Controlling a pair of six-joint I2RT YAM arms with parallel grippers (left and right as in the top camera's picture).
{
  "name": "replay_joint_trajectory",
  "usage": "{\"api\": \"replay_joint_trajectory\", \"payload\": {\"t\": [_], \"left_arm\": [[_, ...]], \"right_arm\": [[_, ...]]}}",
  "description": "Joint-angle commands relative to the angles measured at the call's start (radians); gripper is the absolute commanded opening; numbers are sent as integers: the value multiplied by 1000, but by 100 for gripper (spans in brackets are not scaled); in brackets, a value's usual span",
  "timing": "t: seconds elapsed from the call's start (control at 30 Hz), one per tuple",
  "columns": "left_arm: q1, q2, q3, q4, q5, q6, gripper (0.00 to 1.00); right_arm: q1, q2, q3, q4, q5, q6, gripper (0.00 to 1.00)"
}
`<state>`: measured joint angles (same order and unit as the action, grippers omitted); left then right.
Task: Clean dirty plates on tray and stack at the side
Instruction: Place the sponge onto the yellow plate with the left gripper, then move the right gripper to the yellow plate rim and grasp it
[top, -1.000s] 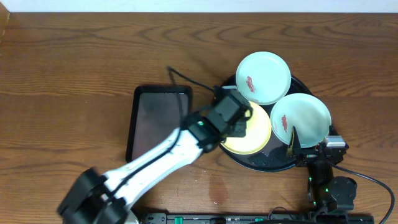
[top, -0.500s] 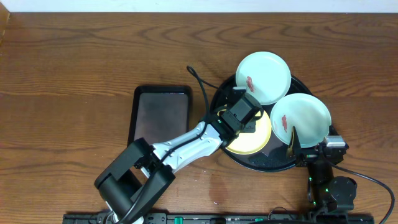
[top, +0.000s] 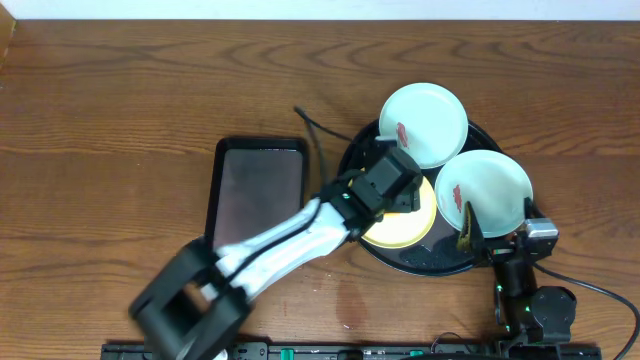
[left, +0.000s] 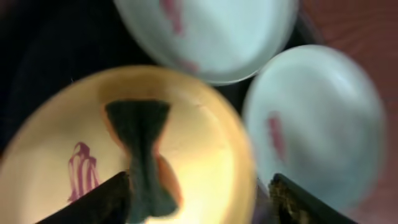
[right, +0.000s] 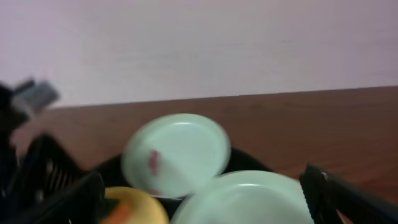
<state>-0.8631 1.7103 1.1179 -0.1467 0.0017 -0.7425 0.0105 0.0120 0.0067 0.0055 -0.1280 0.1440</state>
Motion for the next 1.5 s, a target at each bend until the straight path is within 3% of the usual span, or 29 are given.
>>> {"api": "replay_joint_trajectory", "payload": {"t": [0.0,0.17,0.27,0.37,0.53,0.73,0.87,1.0,1.07,1.1,1.13,1.17,1.47], "left_arm": [[40,-187,-3,-52,-30,70,74],[131,-397,-3,-256,-169,69,74],[188,-479,-3,-400,-172,69,75],[229,-503,-3,-507,-187,69,81],[265,-474,-3,-604,-194,69,82],[264,-407,-3,-612,-177,69,82],[264,-363,-3,-612,-142,69,83],[264,-322,-3,-612,-141,69,83],[264,-302,-3,-613,-141,69,83],[263,-289,-3,-616,-141,69,83],[263,-275,-3,-616,-141,69,83],[264,-261,-3,-615,-141,69,83],[264,-169,-3,-621,-119,69,83]], "right_arm": [[-2,-5,-1,65,-187,191,99],[-2,-5,3,347,-449,242,99],[-3,0,67,348,-449,225,99],[-4,45,202,179,-448,104,99],[-4,325,599,-341,-330,-184,99],[-4,750,1053,-788,-298,-280,99],[-4,941,1225,-903,-415,-279,99],[-3,1040,1266,-868,-548,-280,99],[-1,1086,1263,-839,-522,-280,76],[3,1115,1263,-839,-486,-280,44],[11,1146,1263,-846,-432,-268,25],[23,1180,1263,-860,-372,-251,16],[199,1463,1263,-826,-56,-119,21]]}}
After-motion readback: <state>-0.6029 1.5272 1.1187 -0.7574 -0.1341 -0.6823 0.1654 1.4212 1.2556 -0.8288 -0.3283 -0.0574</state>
